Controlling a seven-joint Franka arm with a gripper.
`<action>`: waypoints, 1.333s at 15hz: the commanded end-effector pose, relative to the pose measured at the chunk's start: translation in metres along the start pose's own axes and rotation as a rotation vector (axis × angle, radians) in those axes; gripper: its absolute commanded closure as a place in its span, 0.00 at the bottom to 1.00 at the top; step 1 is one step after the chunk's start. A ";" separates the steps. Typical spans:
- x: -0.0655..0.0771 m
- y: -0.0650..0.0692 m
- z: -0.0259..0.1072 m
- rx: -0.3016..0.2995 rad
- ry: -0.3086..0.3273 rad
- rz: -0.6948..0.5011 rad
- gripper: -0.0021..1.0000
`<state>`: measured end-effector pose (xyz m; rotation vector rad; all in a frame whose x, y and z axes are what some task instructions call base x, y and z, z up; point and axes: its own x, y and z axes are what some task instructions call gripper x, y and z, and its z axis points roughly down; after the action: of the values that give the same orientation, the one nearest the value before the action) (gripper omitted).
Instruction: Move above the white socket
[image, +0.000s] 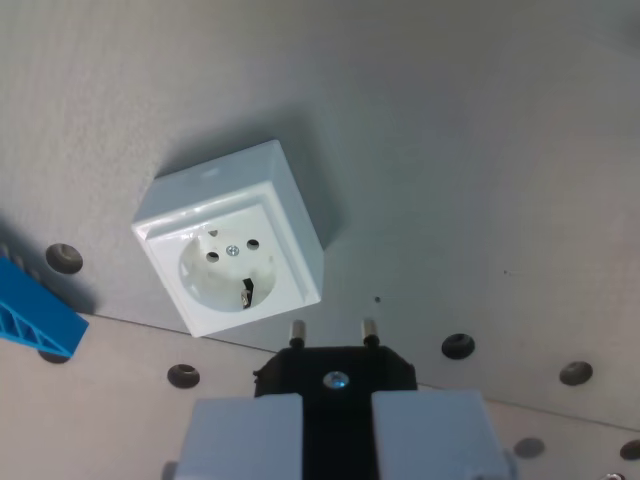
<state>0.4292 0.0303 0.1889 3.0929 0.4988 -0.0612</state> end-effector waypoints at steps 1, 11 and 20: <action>-0.005 -0.006 0.015 -0.035 0.086 -0.189 1.00; -0.021 -0.024 0.050 -0.046 0.079 -0.291 1.00; -0.030 -0.036 0.069 -0.055 0.077 -0.325 1.00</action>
<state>0.3910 0.0543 0.1278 3.0154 0.8590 -0.0854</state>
